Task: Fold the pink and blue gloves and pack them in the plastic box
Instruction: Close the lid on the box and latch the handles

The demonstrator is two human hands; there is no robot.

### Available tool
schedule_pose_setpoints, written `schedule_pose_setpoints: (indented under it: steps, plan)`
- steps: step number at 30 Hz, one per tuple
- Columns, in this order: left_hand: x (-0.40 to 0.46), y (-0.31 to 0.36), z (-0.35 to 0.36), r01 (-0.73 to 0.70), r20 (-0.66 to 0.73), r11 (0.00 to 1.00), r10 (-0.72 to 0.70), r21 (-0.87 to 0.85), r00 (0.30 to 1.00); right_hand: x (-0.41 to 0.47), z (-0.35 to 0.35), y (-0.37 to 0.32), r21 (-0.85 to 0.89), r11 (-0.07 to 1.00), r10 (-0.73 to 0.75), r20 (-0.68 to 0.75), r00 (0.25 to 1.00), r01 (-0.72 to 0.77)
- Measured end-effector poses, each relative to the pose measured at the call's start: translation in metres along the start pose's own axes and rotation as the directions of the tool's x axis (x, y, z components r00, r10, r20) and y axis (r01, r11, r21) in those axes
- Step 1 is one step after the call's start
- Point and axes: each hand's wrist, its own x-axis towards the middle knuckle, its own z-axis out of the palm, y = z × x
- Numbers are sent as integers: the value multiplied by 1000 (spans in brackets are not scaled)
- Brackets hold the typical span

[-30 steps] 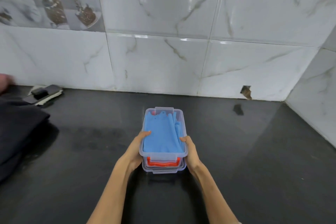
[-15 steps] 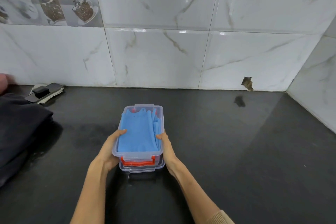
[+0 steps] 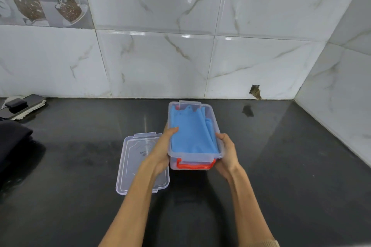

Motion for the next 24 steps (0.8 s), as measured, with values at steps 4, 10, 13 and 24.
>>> schedule_pose_setpoints:
  steps: [4, 10, 13, 24]
  plan:
    - [10, -34, 13, 76, 3, 996, -76, -38, 997, -8, -28, -3, 35, 999, 23, -29, 999, -22]
    - [11, -50, 4, 116, -23, 993, -116, -28, 993, -7, -38, 15, 5, 999, 49, -91, 995, -49]
    - [9, -47, 1, 112, -24, 993, -112, -24, 993, -3, -36, 21, -9, 998, 56, -131, 990, -58]
    - [-14, -7, -60, -192, -555, 791, 557, 581, 618, -21, 38, -29, -518, 765, -573, -278, 771, 382]
